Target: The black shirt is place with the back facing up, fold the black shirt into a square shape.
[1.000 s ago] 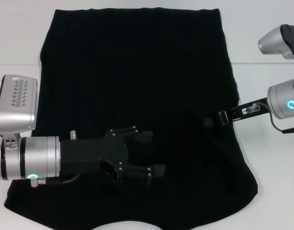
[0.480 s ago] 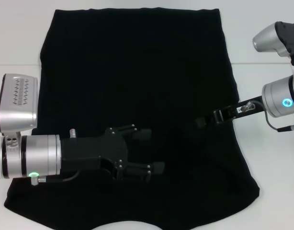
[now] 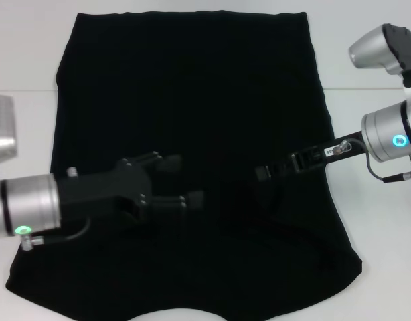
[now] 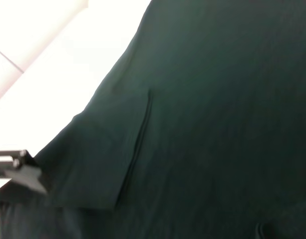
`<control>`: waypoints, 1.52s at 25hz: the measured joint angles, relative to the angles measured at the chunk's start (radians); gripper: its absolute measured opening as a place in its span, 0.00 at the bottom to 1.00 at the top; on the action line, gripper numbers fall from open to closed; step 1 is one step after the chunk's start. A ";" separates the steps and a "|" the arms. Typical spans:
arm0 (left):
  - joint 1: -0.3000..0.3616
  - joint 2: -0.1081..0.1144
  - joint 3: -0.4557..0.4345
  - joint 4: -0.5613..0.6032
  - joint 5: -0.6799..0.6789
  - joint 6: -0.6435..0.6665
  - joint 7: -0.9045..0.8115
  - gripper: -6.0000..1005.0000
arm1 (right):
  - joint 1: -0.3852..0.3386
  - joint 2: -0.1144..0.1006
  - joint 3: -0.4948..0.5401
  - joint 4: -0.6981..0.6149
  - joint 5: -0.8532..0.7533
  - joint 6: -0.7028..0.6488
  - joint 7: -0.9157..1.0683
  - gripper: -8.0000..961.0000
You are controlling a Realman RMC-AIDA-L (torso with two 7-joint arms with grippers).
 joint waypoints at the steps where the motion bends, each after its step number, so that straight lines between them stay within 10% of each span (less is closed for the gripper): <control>1: 0.003 0.005 -0.017 0.001 0.000 0.001 -0.016 0.94 | -0.003 -0.002 0.000 0.000 0.011 0.002 -0.008 0.42; 18: 0.176 0.021 -0.141 0.403 0.195 0.032 -0.633 0.94 | -0.106 0.016 -0.003 0.009 0.231 -0.022 -0.278 0.80; 38: 0.192 0.018 -0.187 0.485 0.517 0.028 -0.698 0.91 | -0.092 0.015 0.002 0.002 0.235 -0.003 -0.272 0.80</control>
